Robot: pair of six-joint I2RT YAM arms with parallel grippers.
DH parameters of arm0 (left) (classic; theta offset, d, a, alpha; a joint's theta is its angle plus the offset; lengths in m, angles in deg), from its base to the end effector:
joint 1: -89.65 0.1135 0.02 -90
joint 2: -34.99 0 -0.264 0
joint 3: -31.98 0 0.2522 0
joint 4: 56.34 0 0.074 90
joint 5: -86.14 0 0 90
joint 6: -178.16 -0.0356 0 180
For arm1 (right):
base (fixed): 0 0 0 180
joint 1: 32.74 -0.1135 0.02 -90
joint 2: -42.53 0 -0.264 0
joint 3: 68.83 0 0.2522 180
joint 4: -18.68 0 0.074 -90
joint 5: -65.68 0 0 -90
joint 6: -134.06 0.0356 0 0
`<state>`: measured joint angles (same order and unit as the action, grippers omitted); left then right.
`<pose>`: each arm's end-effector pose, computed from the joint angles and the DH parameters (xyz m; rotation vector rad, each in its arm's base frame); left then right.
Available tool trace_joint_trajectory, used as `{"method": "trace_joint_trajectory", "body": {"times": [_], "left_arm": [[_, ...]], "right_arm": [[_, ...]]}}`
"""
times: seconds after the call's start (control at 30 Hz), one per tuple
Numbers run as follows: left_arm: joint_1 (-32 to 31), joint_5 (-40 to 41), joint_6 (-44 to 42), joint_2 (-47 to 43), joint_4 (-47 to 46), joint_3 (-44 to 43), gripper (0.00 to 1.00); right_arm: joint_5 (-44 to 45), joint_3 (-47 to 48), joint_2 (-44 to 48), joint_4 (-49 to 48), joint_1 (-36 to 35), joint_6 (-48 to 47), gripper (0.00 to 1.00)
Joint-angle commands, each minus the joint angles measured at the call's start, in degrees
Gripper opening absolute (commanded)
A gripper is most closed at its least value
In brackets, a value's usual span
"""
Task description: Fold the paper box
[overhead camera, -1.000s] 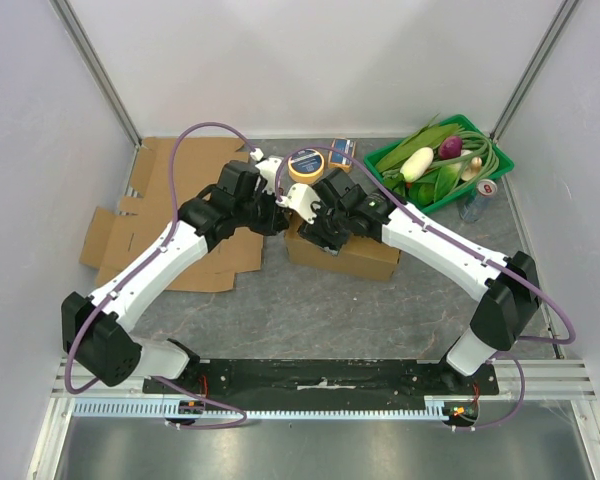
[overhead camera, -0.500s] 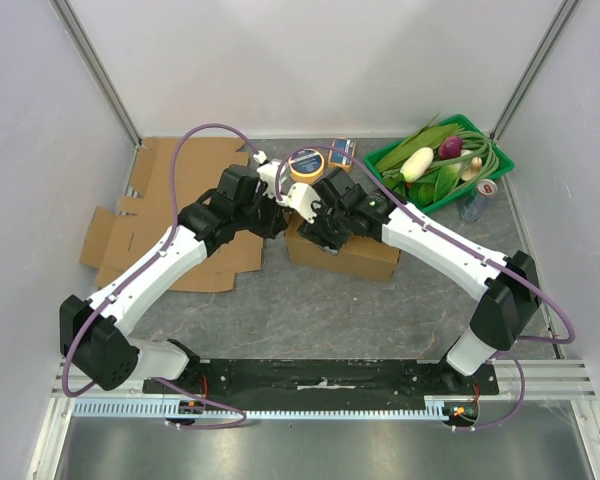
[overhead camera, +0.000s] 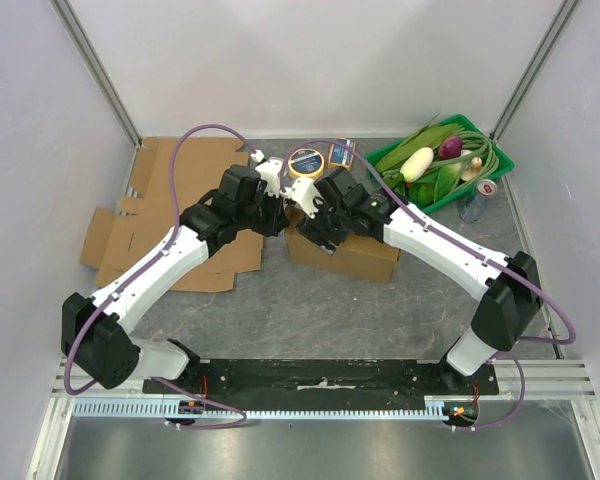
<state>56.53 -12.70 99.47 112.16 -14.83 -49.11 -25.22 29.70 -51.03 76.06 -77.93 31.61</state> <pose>0.2478 -0.1682 0.3216 0.5171 2.2251 -0.5881 0.2494 0.2519 0.3120 -1.2130 2.1907 0.2591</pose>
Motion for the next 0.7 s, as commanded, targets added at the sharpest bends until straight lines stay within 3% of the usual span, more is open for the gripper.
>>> {"method": "trace_joint_trajectory", "body": {"times": [0.0,0.03,0.1,0.33,0.47,0.53,0.67], "left_arm": [[-0.71,1.19,2.31,2.46,2.22,2.2,0.02],[-0.63,1.46,2.31,2.9,2.31,2.12,0.02],[-0.63,1.72,2.22,3.34,2.57,1.77,0.02],[-0.63,1.98,1.26,4.31,4.94,-0.87,0.02],[-0.63,1.37,0.91,4.66,6.62,-3.33,0.02],[-0.63,0.58,0.64,5.18,6.88,-4.82,0.02],[-0.63,-0.03,0.38,6.33,8.9,-7.02,0.02]], "right_arm": [[-1.93,-1.98,1.44,-4.43,-0.51,14.17,0.82],[-0.77,-1.89,2.32,-2.85,-0.43,16.03,0.92],[1.86,-1.72,5.73,-0.65,-0.08,19.63,0.98],[12.85,-2.15,21.2,14.89,8.52,33.95,0.98],[7.62,-8.37,32.27,19.22,13.46,41.43,0.98],[5.57,-10.32,34.22,21.93,13.46,42.06,0.95],[13.99,-9.81,37.74,27.75,13.46,39.79,0.89]]}}
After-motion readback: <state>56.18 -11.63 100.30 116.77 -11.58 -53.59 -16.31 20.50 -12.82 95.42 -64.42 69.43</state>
